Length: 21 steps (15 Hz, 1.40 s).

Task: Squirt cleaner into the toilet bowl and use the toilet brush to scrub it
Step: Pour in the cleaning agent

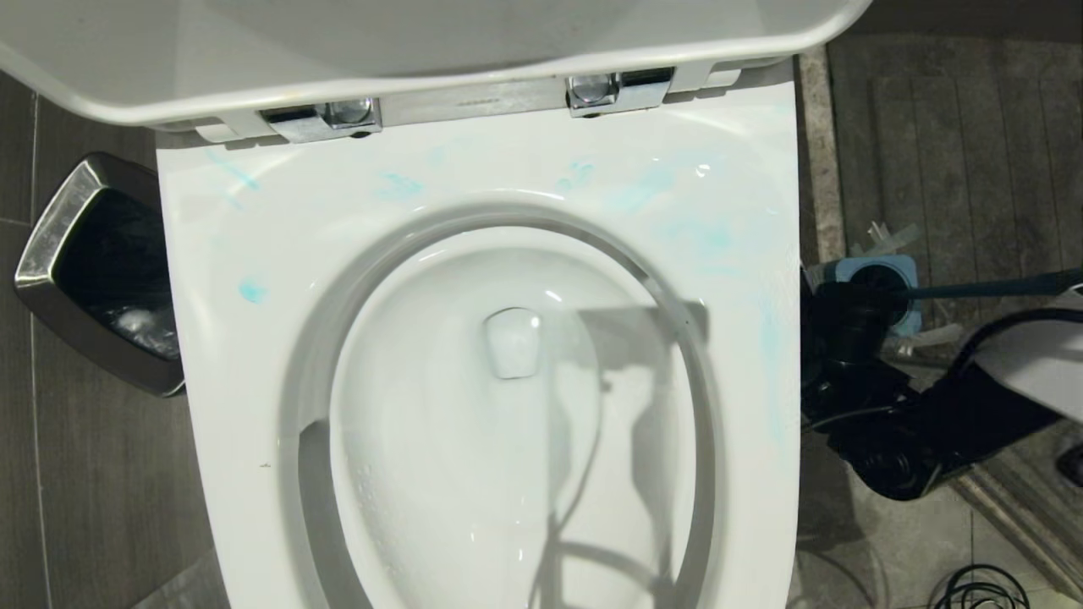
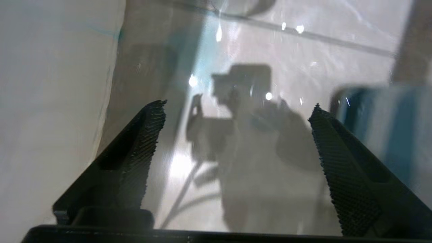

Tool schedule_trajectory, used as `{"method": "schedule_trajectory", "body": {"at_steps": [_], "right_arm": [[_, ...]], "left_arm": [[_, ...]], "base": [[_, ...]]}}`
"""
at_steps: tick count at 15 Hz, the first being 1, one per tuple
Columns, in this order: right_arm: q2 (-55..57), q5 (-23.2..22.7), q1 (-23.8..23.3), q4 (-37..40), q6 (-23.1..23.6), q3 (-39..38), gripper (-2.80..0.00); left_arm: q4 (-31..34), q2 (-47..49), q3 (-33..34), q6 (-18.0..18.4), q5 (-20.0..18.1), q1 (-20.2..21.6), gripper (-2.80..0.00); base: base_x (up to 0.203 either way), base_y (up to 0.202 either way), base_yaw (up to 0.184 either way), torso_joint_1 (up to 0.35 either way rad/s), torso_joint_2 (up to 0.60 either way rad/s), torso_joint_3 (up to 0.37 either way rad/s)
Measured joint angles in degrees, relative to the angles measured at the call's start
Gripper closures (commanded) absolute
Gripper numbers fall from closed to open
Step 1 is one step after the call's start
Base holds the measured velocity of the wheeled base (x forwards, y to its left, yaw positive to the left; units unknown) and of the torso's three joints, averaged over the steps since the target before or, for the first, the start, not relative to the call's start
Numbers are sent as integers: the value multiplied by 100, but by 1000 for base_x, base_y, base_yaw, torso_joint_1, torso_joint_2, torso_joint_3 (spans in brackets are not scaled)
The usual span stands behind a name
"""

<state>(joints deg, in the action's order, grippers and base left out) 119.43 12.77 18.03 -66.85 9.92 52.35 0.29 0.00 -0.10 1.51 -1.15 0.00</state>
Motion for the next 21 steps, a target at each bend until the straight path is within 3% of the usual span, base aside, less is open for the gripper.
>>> {"method": "schedule_trajectory", "body": {"at_steps": [9,15,21], "right_arm": [[1241,-413,-270,-46,641,2467,-280],[1351,-687,-273,-219,784,3172,-280],[1346,-811,-167,-470,873,3249,-280]], "left_arm": [[0,0,0,5,3,0,0],[0,0,0,0,2,0,0],[0,0,0,5,0,0,0]], "base": [[0,0,0,0,0,0],[0,0,0,0,0,0],[0,0,0,0,0,0]]}}
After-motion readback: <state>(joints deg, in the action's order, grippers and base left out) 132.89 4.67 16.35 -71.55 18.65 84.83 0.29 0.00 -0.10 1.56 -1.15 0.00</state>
